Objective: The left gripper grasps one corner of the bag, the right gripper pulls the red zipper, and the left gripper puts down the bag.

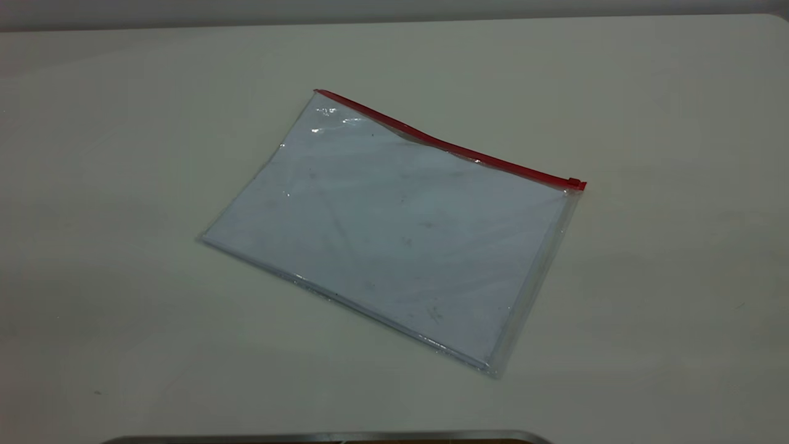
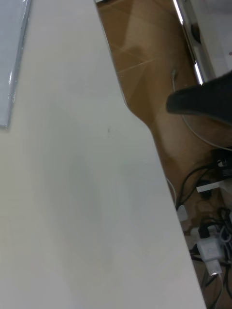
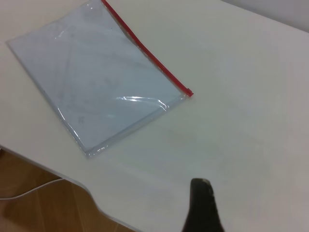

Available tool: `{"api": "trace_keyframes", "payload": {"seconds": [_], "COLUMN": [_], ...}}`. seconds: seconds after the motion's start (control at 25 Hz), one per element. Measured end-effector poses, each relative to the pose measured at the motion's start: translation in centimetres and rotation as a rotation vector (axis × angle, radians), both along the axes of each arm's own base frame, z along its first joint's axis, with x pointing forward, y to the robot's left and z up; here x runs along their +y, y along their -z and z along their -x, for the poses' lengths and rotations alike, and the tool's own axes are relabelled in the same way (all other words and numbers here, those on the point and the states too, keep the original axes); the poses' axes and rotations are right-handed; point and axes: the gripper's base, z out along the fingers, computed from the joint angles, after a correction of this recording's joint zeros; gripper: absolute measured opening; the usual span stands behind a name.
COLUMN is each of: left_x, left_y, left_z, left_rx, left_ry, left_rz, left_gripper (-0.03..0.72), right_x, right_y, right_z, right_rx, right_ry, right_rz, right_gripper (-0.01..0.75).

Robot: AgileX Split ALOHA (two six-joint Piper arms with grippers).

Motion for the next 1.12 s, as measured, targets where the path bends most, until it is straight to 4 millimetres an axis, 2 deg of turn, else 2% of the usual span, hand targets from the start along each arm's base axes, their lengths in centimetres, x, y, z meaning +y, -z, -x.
{"api": "trace_keyframes", "payload": {"seconds": [0.28, 0.52, 0.8, 1.12], "left_x": [0.1, 0.3, 0.3, 0.3], "left_y": [0.0, -0.2, -0.1, 0.0], "left_z": [0.3, 2.0, 3.8, 3.9], "left_rx": [-0.021, -0.158, -0.280, -0.284], "left_ry": [-0.016, -0.111, -0.118, -0.119], "left_rz": [0.004, 0.004, 0.012, 0.014], "left_gripper": [0.587, 0.587, 0.587, 0.587], "right_x": [0.0, 0.0, 0.0, 0.0], "right_y": [0.0, 0.0, 0.0, 0.0], "right_z": [0.0, 0.0, 0.0, 0.0], "right_rx": [0.000, 0.000, 0.001, 0.001], "right_ry": [0.000, 0.000, 0.000, 0.000], "right_rz": [0.000, 0.000, 0.000, 0.000], "right_gripper": [0.582, 0.582, 0.580, 0.579]}}
